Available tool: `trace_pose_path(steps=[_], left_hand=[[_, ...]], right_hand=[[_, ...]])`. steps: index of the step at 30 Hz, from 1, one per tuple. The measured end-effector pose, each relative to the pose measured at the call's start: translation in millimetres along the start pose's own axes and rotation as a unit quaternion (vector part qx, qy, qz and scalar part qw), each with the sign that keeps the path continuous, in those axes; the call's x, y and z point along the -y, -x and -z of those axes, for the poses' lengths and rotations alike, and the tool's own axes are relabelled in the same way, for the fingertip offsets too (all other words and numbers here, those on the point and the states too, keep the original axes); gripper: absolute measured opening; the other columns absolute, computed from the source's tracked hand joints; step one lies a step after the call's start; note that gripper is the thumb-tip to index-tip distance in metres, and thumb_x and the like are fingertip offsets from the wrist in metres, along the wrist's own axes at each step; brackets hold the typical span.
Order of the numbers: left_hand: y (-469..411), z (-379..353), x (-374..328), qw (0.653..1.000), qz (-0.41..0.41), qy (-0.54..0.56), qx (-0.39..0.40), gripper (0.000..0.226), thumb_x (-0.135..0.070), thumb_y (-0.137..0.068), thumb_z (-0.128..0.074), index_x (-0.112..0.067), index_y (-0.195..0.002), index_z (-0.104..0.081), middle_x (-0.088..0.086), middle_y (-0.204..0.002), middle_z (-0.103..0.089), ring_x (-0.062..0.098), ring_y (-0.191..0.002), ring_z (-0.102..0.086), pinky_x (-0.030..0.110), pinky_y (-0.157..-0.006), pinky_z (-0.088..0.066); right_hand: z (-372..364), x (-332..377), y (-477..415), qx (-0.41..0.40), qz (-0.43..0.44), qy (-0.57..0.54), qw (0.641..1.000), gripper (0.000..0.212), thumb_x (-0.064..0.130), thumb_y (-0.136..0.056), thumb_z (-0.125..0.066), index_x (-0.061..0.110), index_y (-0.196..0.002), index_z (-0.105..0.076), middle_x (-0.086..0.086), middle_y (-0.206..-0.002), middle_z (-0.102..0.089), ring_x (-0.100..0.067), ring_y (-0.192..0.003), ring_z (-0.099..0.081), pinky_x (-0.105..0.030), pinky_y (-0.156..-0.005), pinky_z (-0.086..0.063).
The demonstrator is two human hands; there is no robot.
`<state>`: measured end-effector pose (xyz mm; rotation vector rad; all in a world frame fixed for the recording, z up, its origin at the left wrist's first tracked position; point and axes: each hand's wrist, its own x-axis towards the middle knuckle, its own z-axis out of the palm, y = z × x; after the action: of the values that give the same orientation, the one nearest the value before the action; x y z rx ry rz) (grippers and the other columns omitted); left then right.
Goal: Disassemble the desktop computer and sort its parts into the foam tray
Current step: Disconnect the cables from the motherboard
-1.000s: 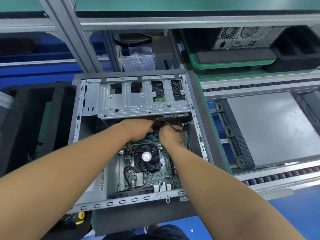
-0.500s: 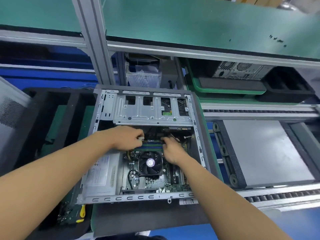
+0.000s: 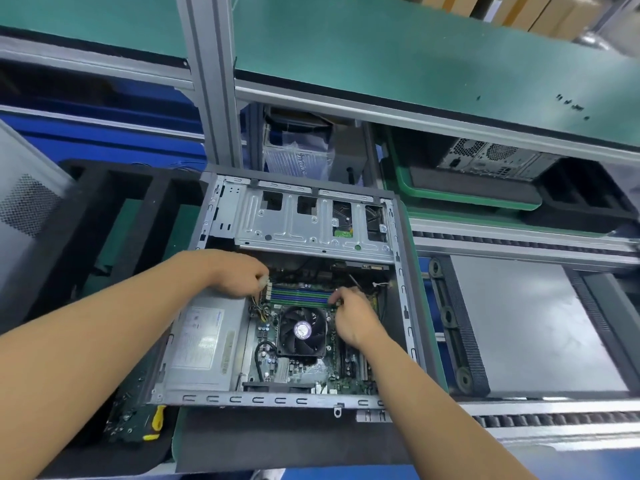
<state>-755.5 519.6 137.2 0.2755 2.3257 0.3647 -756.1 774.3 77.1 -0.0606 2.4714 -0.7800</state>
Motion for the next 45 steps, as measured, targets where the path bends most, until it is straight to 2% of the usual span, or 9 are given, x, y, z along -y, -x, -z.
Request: trace_pose_path(steps=[2, 6, 13, 20, 24, 26, 29, 38, 45], left_hand=[[1.0, -3.8, 5.5, 0.998, -0.023, 0.023, -0.048, 0.017, -0.027, -0.095, -0.045, -0.023, -0.079, -0.041, -0.002, -0.08, -0.054, 0.013, -0.069, -0.043, 0.03, -0.067, -0.035], [-5.8, -13.9, 2.2, 0.995, -0.028, 0.007, -0.094, 0.011, -0.036, -0.096, -0.045, -0.03, -0.087, -0.046, -0.01, -0.079, -0.055, 0.011, -0.075, -0.049, 0.035, -0.088, -0.027], [-8.9, -13.3, 1.7, 0.981, -0.053, 0.142, -0.124, 0.02, -0.027, -0.106, -0.037, -0.02, -0.106, -0.055, -0.005, -0.1, -0.07, -0.002, -0.071, -0.055, 0.027, -0.069, -0.04], [-10.6, -12.7, 2.8, 0.977, -0.066, 0.16, -0.122, 0.023, -0.027, -0.107, -0.035, -0.017, -0.111, -0.055, 0.0, -0.11, -0.066, 0.017, -0.095, -0.06, 0.035, -0.082, -0.046], [-13.0, -14.3, 3.5, 0.976, -0.055, 0.165, -0.13, 0.023, -0.026, -0.105, -0.039, -0.015, -0.118, -0.054, 0.001, -0.11, -0.063, 0.017, -0.094, -0.06, 0.035, -0.08, -0.049], [-15.7, -15.2, 4.2, 0.979, -0.052, 0.143, -0.137, 0.016, -0.027, -0.104, -0.041, -0.017, -0.105, -0.053, 0.002, -0.099, -0.061, 0.013, -0.08, -0.056, 0.029, -0.062, -0.04], [-17.4, -16.6, 5.0, 0.981, -0.041, 0.138, -0.133, 0.02, -0.029, -0.104, -0.041, -0.025, -0.085, -0.044, 0.002, -0.085, -0.056, 0.014, -0.069, -0.049, 0.03, -0.056, -0.033], [-10.2, -18.3, -1.1, 0.979, -0.021, 0.095, -0.18, 0.02, -0.035, -0.103, -0.038, -0.019, -0.098, -0.049, 0.006, -0.103, -0.06, 0.022, -0.088, -0.051, 0.035, -0.077, -0.035], [-9.4, -19.2, -3.2, 0.975, -0.016, 0.099, -0.196, 0.031, -0.041, -0.104, -0.032, -0.019, -0.094, -0.051, 0.006, -0.105, -0.063, 0.021, -0.089, -0.051, 0.04, -0.09, -0.04]], right_hand=[[0.5, 1.2, -1.3, -0.023, 0.002, -0.015, 1.0, 0.031, -0.002, -0.095, -0.036, 0.015, -0.108, -0.058, -0.007, -0.137, -0.04, -0.026, -0.125, -0.044, -0.043, -0.103, -0.043], [1.6, 5.2, 2.4, -0.048, 0.052, 0.022, 0.997, 0.026, 0.019, -0.104, -0.038, 0.017, -0.116, -0.06, -0.003, -0.119, -0.055, -0.02, -0.104, -0.054, -0.029, -0.085, -0.042], [-6.1, 26.5, 23.2, -0.014, 0.157, 0.005, 0.987, 0.015, 0.033, -0.102, -0.045, 0.03, -0.111, -0.057, 0.01, -0.115, -0.057, -0.011, -0.114, -0.05, -0.031, -0.099, -0.04], [-26.1, 61.8, 22.8, -0.021, 0.165, 0.119, 0.979, 0.046, 0.053, -0.091, -0.055, 0.027, -0.129, -0.055, 0.005, -0.127, -0.057, -0.018, -0.12, -0.042, -0.042, -0.104, -0.03], [-52.3, 85.5, 11.5, -0.006, 0.136, 0.25, 0.959, 0.041, 0.048, -0.087, -0.061, 0.017, -0.114, -0.059, -0.006, -0.12, -0.061, -0.029, -0.119, -0.048, -0.046, -0.1, -0.031], [-60.0, 90.3, 5.3, -0.017, 0.108, 0.247, 0.963, 0.041, 0.046, -0.085, -0.063, 0.016, -0.114, -0.06, -0.009, -0.118, -0.064, -0.031, -0.12, -0.049, -0.046, -0.1, -0.032], [-65.3, 91.0, -0.6, -0.025, 0.084, 0.239, 0.967, 0.047, 0.054, -0.081, -0.066, 0.016, -0.109, -0.063, -0.009, -0.111, -0.066, -0.029, -0.116, -0.051, -0.045, -0.099, -0.031], [-69.1, 88.7, -1.4, -0.066, 0.156, 0.281, 0.945, 0.03, 0.032, -0.094, -0.058, 0.003, -0.099, -0.064, -0.02, -0.102, -0.068, -0.036, -0.098, -0.061, -0.039, -0.096, -0.038], [-57.3, 92.9, 3.0, -0.088, 0.127, 0.112, 0.982, 0.019, 0.015, -0.093, -0.057, 0.001, -0.106, -0.059, -0.023, -0.101, -0.067, -0.042, -0.09, -0.062, -0.039, -0.071, -0.048]])
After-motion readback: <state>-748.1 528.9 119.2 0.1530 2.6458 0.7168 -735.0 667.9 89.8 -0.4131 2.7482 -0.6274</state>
